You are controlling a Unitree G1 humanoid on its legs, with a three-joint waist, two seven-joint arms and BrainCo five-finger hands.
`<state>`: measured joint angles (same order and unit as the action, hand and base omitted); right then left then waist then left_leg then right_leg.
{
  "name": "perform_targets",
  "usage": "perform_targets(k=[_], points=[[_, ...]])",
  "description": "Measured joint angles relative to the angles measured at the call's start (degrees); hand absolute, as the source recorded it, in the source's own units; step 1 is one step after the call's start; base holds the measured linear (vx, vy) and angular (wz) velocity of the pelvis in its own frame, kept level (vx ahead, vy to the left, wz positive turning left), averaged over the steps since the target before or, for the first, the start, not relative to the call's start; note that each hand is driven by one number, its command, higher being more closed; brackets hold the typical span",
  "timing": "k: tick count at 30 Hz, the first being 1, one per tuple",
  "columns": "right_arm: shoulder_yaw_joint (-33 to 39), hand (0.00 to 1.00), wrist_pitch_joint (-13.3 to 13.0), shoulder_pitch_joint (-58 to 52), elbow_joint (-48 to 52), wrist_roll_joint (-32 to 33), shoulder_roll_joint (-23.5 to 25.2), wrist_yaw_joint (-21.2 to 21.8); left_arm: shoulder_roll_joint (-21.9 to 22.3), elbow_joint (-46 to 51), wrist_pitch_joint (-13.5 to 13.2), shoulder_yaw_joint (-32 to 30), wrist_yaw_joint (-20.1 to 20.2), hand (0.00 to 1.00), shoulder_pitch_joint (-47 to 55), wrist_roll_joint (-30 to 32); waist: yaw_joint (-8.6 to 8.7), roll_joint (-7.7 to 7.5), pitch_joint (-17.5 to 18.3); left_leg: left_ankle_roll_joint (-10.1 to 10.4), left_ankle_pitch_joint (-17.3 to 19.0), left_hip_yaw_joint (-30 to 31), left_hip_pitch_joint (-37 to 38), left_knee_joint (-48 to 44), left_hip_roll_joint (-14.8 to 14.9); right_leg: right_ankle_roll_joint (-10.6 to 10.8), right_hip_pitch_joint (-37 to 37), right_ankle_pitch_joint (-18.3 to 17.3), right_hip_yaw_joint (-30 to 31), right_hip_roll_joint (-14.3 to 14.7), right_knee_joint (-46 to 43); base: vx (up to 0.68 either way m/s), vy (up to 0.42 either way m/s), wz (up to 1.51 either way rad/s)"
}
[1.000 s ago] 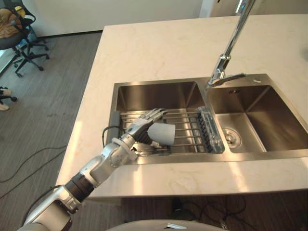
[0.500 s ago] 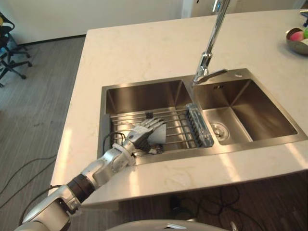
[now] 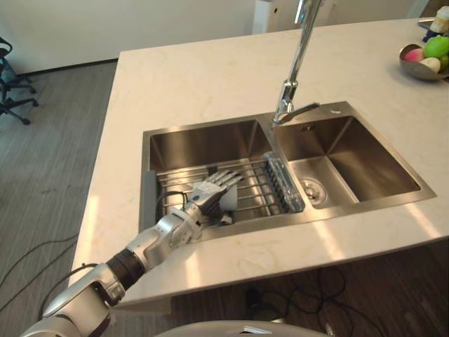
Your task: Walk over to the sink, pick up the cup, carry it to the dishwasher, place the cup inside the dishwasher, then close the dishwasher door
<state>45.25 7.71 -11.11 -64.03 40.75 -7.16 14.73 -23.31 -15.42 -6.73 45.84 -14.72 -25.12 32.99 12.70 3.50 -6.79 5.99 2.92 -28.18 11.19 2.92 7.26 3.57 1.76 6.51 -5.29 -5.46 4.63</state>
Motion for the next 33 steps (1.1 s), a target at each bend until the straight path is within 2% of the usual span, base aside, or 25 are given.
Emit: perform_targets(k=[4, 8, 10, 17, 23, 28, 30, 33], points=[[-1.6, 0.00, 0.0, -0.3, 0.0, 0.3, -0.1, -0.3, 1.1, -0.5, 1.5, 0.4, 0.0, 0.00, -0.4, -0.2, 0.02, 0.22, 0.2, 0.0, 0.0, 0.0, 0.0, 0.1, 0.0, 0.0, -0.1, 0.0, 0.0, 0.0, 0.0, -0.03, -0.022, 0.00], [-2.4, 0.00, 0.3, -0.1, 0.1, 0.5, -0.1, -0.4, 2.1, -4.0, 5.3, 0.2, 2.9, 0.00, -2.2, -8.1, 0.05, 0.29, 0.2, 0.0, 0.0, -0.2, 0.6, 0.1, 0.0, 0.0, 0.0, 0.0, 0.1, 0.0, 0.0, 0.00, -0.007, -0.01], [-2.4, 0.00, 0.5, -0.2, 0.0, 0.5, 0.0, -0.5, 2.1, -5.6, 6.5, -0.3, 3.2, 0.00, -2.3, -8.6, 0.12, 0.31, 0.2, 0.0, 0.0, -0.4, 0.8, 0.2, 0.0, -0.1, 0.2, 0.1, 0.1, 0.1, 0.0, 0.00, -0.014, -0.02], [-4.4, 0.00, 1.3, -0.2, 0.1, 0.5, 0.0, -1.1, 2.0, -7.8, 6.1, -1.6, 4.3, 0.00, -2.3, -10.4, -0.22, 0.07, 0.3, 0.1, 0.1, -0.4, 0.9, 0.2, 0.1, -0.1, 0.3, 0.1, 0.0, 0.2, 0.0, -0.01, -0.008, 0.00], [-4.8, 0.00, 1.3, -0.2, 0.1, 0.6, 0.0, -1.2, 2.0, -8.2, 4.8, -2.4, 6.0, 0.00, -2.2, -10.1, -0.52, -0.02, 0.3, 0.1, 0.1, -0.3, 0.9, 0.2, 0.1, -0.1, 0.5, 0.1, -0.2, 0.2, 0.0, -0.01, -0.011, 0.00], [-9.3, 0.00, 0.9, -0.6, 0.3, 1.2, 0.3, -1.7, 2.0, -7.7, 4.4, -2.4, 8.5, 0.00, -2.2, -6.3, -0.26, -0.09, 0.3, 0.1, 0.1, -0.2, 1.0, 0.2, 0.2, -0.1, 0.6, 0.0, -0.3, 0.2, 0.0, -0.01, -0.006, 0.00], [-11.6, 0.00, 0.3, -1.3, 0.6, 1.8, 0.9, -2.2, 2.1, -7.4, 4.7, -2.3, 9.6, 0.00, -2.3, -3.9, -0.12, -0.17, 0.4, 0.1, 0.1, -0.1, 0.9, 0.2, 0.2, 0.0, 0.5, 0.0, -0.3, 0.2, 0.0, 0.00, 0.000, 0.00], [-16.0, 0.00, -1.3, -2.8, 0.8, 2.3, 1.9, -3.4, 2.9, -6.1, 8.2, -1.7, 11.1, 0.00, -2.3, -1.2, 0.01, -0.36, 0.3, 0.1, 0.1, -0.2, 0.8, 0.2, 0.1, -0.1, 0.5, -0.1, -0.3, 0.2, 0.0, 0.00, 0.000, 0.00]])
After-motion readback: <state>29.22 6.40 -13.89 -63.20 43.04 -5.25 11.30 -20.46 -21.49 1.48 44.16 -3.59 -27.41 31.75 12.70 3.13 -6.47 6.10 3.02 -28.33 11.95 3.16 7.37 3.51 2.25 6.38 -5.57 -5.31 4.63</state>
